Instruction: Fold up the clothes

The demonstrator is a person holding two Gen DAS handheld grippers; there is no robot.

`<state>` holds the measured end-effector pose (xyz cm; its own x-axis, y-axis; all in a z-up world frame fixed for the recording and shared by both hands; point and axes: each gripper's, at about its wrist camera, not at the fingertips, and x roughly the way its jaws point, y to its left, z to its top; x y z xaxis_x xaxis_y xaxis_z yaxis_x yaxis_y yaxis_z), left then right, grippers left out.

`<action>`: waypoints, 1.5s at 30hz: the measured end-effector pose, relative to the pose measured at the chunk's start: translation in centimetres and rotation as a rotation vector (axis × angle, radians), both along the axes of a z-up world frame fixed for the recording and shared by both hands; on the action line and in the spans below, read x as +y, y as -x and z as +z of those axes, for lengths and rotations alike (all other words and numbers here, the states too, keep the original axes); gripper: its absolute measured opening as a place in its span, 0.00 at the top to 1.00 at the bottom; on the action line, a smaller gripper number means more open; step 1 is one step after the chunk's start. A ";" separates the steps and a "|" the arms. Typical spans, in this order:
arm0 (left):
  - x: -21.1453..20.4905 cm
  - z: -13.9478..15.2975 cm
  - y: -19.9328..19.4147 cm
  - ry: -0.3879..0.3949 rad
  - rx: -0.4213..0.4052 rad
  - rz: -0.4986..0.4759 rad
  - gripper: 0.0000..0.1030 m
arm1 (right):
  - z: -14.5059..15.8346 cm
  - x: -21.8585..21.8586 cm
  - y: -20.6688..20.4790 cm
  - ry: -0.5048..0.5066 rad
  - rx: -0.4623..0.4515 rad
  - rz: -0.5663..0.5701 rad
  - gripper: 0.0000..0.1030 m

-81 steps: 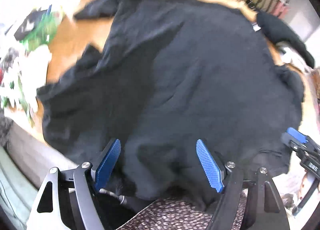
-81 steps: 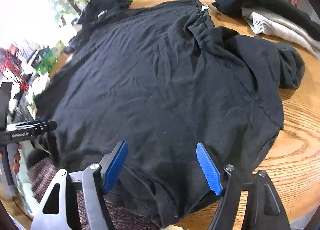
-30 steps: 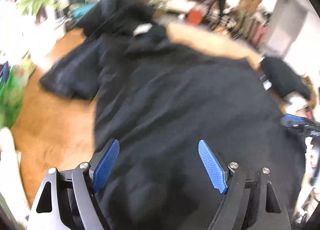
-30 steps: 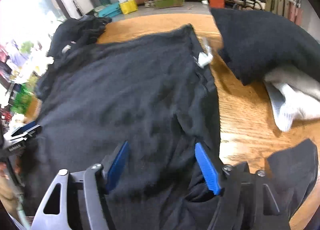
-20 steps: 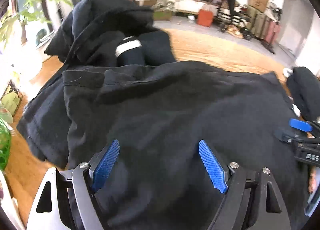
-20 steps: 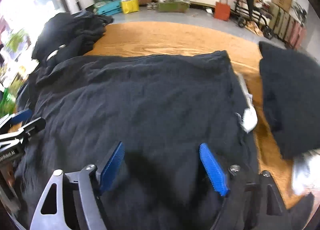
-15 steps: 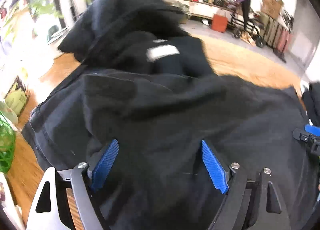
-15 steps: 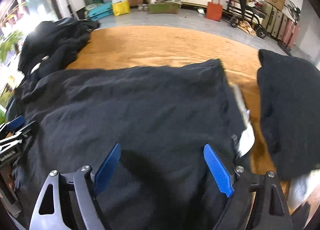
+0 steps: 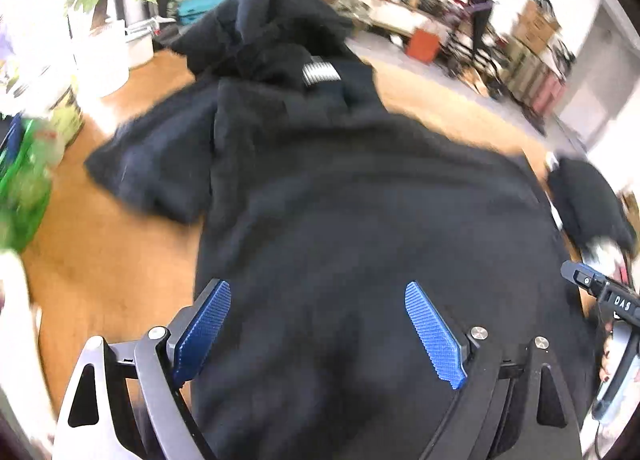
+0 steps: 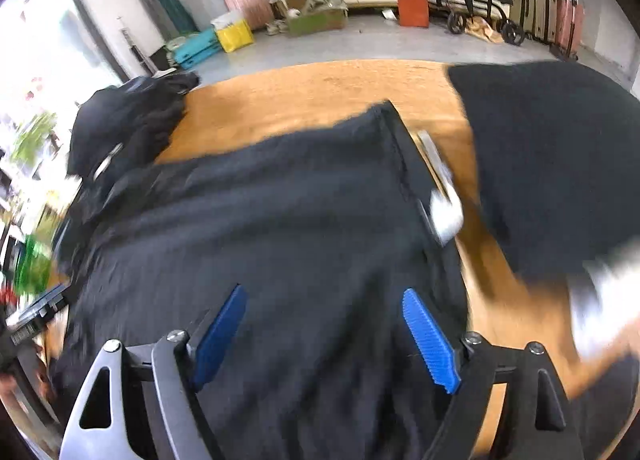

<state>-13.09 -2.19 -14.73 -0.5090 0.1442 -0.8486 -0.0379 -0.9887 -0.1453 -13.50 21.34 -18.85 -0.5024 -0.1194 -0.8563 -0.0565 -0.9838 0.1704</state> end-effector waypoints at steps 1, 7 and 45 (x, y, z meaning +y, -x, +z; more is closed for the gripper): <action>0.4 -0.2 -1.6 -0.003 -0.014 -0.009 0.13 | 0.0 0.0 -2.0 -0.003 0.004 0.013 0.17; 2.9 -2.2 -9.5 0.004 -0.081 -0.021 0.13 | -1.4 0.7 -14.2 -0.108 0.013 0.063 0.17; 6.9 -2.2 -20.5 0.044 -0.018 -0.080 0.13 | -0.3 -2.1 -23.0 -0.052 0.003 0.123 0.09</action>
<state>7.40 4.67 -16.94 -0.4819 0.1467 -0.8639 -0.1152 -0.9879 -0.1035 9.48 19.26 -19.20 -0.4895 -0.1353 -0.8614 0.0652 -0.9908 0.1186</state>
